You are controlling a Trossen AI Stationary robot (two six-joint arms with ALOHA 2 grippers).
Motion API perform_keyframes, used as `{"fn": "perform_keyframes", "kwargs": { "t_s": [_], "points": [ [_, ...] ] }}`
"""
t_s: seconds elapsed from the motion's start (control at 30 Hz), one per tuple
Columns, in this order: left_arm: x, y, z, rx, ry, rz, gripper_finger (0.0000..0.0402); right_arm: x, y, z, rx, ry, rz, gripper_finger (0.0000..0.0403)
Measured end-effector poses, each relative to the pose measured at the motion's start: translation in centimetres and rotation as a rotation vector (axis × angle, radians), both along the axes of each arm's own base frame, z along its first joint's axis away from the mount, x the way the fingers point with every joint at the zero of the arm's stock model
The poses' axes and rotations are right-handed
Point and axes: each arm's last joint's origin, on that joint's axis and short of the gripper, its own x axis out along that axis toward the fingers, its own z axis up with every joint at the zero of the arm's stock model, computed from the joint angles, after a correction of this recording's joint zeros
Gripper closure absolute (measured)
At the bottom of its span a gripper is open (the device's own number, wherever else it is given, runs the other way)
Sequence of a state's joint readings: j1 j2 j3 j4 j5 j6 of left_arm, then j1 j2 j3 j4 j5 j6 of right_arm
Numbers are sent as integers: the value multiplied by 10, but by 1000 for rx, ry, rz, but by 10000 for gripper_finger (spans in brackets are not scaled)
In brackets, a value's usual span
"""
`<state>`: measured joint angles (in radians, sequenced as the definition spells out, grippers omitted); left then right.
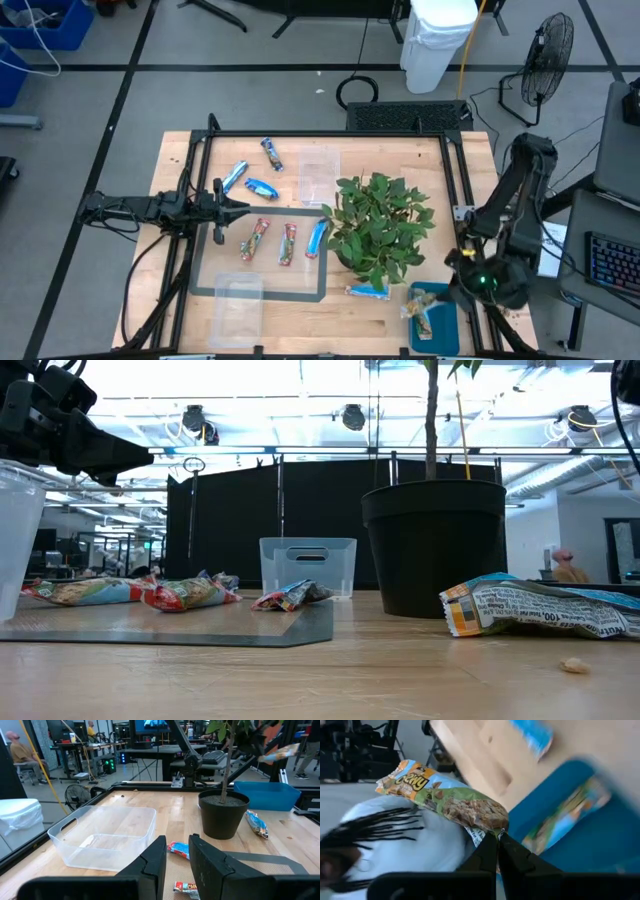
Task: Pick and place Granola Bars by type
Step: Put the green granola bar into the blue bin
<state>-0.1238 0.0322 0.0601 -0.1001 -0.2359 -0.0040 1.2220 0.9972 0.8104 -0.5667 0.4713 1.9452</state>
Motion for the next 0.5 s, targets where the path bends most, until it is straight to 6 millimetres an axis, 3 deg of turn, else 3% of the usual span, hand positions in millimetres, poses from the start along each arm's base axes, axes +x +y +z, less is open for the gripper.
{"fn": "perform_keyframes", "kwargs": {
  "t_s": [0.23,0.5],
  "points": [
    [0,0,0,0,1,0,314,-1,29,-20,140,241,-33,403],
    [0,0,0,0,1,0,314,4,26,-28,92,326,-41,403]
  ]
}}
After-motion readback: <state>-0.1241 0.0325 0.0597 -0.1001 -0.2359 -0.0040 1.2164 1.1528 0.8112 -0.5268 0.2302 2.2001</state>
